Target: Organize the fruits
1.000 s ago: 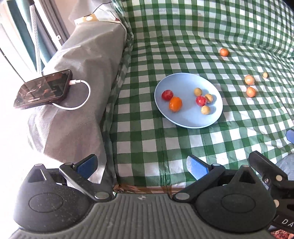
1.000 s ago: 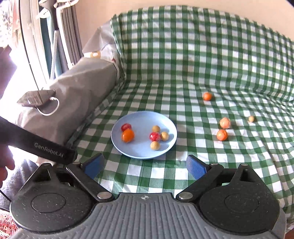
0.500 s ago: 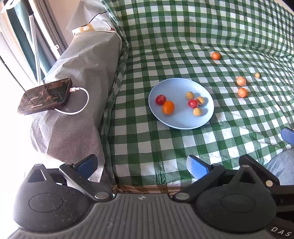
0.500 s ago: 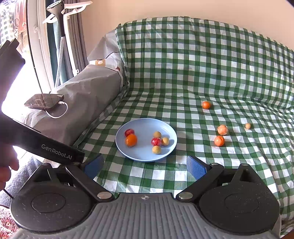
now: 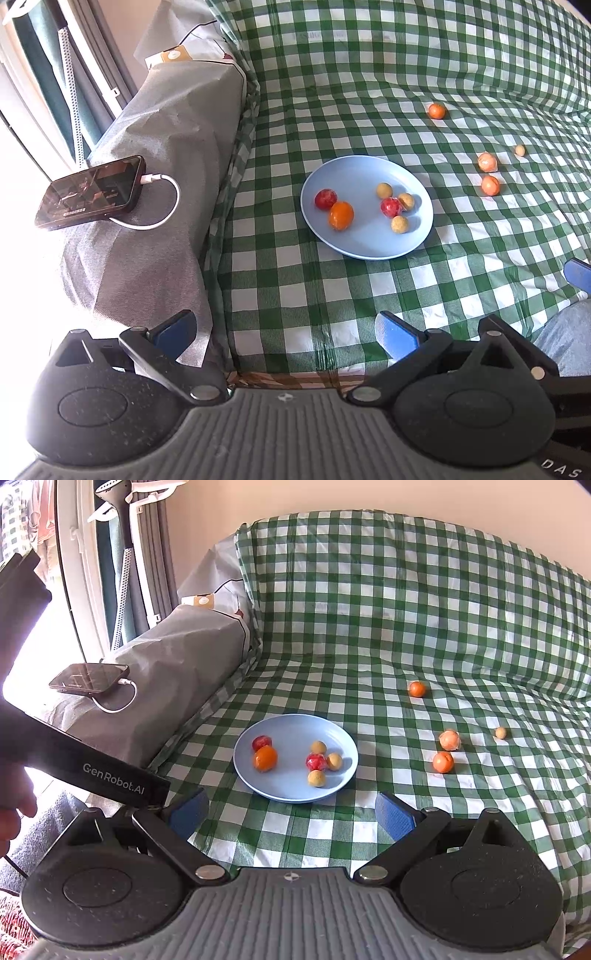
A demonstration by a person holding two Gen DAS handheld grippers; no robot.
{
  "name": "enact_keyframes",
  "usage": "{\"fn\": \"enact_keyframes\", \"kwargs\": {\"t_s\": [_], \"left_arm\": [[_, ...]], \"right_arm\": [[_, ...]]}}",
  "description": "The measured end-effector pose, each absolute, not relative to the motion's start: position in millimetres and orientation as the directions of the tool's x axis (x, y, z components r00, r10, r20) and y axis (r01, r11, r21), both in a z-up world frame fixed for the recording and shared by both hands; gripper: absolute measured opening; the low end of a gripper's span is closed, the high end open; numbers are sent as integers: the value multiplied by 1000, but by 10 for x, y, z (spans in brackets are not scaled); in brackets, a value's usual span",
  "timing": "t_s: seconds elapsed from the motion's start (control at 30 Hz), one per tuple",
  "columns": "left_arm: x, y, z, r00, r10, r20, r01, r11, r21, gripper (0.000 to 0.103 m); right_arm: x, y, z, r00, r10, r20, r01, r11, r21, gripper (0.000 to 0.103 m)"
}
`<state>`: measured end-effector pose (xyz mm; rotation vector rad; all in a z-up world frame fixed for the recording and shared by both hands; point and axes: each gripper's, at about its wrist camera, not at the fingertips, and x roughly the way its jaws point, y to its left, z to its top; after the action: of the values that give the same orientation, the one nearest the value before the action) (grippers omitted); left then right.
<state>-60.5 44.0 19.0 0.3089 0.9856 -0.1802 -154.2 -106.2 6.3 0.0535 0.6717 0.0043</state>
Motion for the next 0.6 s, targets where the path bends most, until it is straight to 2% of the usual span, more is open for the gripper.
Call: {"fn": "enact_keyframes", "kwargs": {"t_s": [0.6], "left_arm": [[-512, 234, 81, 513, 18, -858, 322, 923, 212, 103]], "right_arm": [[-1450, -1197, -55, 770, 25, -637, 58, 992, 109, 97]]}}
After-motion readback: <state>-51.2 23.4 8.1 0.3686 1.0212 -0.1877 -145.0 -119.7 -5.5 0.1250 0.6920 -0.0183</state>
